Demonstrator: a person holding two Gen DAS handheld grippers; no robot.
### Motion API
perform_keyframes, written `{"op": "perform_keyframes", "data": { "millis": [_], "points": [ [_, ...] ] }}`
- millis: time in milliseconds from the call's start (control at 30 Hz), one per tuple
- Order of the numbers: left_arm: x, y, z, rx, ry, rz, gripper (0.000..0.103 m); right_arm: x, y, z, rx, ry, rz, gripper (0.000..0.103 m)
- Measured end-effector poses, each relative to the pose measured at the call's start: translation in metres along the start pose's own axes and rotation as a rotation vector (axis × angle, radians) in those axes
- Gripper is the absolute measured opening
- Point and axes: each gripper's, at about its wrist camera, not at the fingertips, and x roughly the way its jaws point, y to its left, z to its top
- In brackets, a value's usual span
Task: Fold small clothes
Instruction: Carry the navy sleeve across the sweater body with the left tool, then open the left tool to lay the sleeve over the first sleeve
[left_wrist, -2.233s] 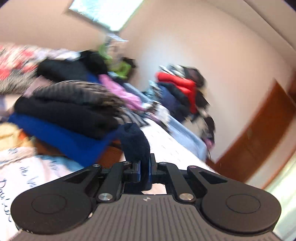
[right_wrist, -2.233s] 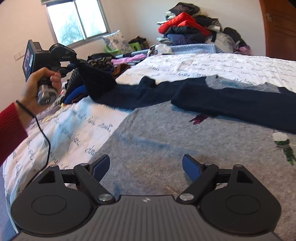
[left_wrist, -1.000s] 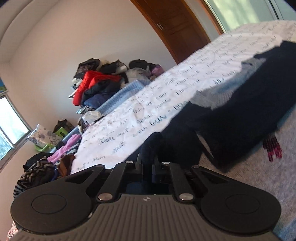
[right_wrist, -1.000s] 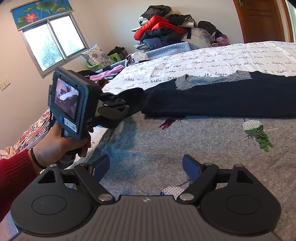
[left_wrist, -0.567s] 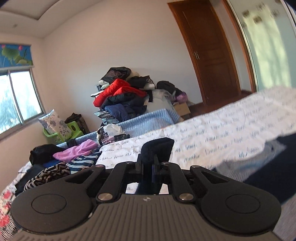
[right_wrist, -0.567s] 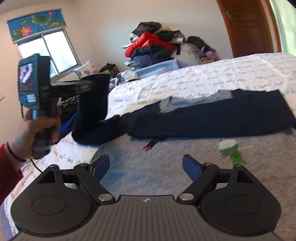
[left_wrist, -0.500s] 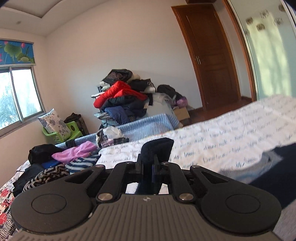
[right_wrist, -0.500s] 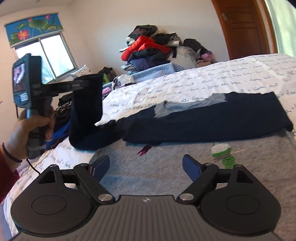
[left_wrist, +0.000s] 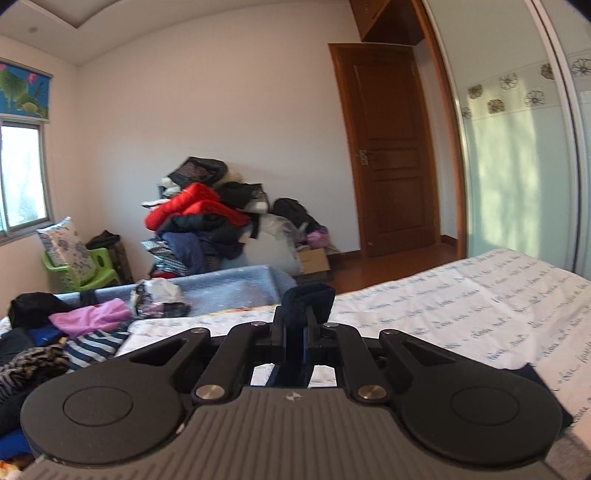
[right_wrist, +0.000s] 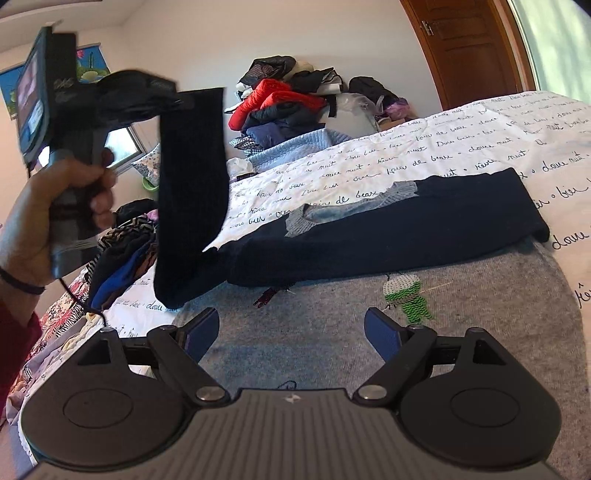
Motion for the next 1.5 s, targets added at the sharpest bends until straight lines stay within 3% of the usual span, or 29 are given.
{"op": "perform_keyframes", "data": {
  "millis": [400, 800, 933, 1000, 1067, 1167, 1300, 1500],
  "points": [
    [0.048, -0.11, -0.053, 0.073, 0.116, -0.12, 0.012, -0.011, -0.024, -0.011, 0.048, 0.027, -0.037, 0.086],
    [0.071, -0.166, -0.087, 0.151, 0.208, -0.212, 0.013, -0.015, -0.038, -0.019, 0.074, 0.054, -0.053, 0.086],
    [0.078, -0.171, -0.098, 0.151, 0.26, -0.26, 0.022, -0.015, -0.04, -0.021, 0.074, 0.07, -0.063, 0.086],
    [0.077, -0.173, -0.1, 0.162, 0.264, -0.265, 0.038, -0.016, -0.04, -0.024, 0.072, 0.076, -0.065, 0.086],
    [0.07, -0.174, -0.1, 0.192, 0.234, -0.252, 0.068, -0.016, -0.039, -0.025, 0.064, 0.079, -0.072, 0.086],
    [0.058, -0.174, -0.098, 0.256, 0.162, -0.189, 0.089, -0.018, -0.038, -0.027, 0.056, 0.087, -0.076, 0.086],
    [0.049, -0.163, -0.094, 0.304, 0.161, -0.115, 0.09, -0.016, -0.039, -0.027, 0.042, 0.096, -0.077, 0.086],
    [0.03, -0.12, -0.104, 0.209, 0.268, -0.038, 0.091, -0.019, -0.036, -0.032, 0.026, 0.103, -0.088, 0.086]
  ]
}}
